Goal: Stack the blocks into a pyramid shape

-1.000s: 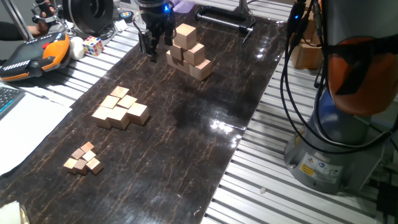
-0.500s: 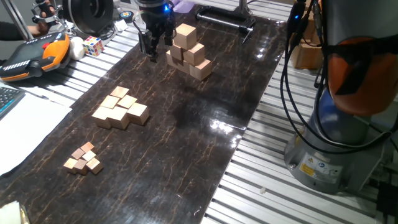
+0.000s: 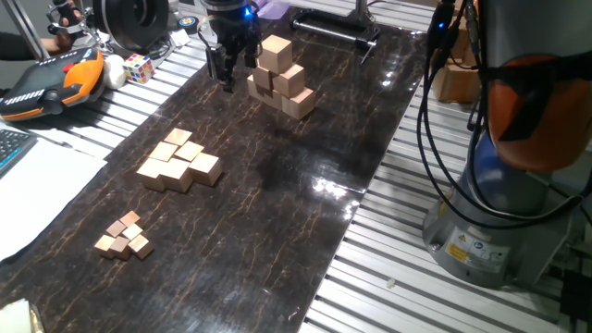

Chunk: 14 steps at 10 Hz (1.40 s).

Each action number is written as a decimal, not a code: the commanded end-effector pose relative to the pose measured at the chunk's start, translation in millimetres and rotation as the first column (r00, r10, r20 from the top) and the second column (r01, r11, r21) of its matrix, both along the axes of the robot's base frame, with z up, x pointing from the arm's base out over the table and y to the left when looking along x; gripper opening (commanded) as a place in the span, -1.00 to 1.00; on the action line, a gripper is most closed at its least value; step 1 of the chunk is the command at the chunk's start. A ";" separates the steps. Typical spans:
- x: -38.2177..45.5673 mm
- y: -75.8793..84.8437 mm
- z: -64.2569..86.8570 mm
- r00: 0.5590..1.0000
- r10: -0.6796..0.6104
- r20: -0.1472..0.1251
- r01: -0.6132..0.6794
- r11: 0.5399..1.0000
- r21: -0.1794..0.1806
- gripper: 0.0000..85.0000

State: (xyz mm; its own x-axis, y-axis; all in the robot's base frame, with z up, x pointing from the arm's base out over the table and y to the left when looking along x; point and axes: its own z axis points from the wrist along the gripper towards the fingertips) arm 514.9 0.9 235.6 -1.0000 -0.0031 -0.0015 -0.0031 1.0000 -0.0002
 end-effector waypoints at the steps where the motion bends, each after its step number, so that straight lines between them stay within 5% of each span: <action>1: 0.0 -0.2 0.3 0.962 0.122 -0.245 -0.150 0.984 -0.100 -0.98; 14: -0.5 -0.2 0.0 0.963 0.129 -0.238 -0.155 0.983 -0.097 -0.98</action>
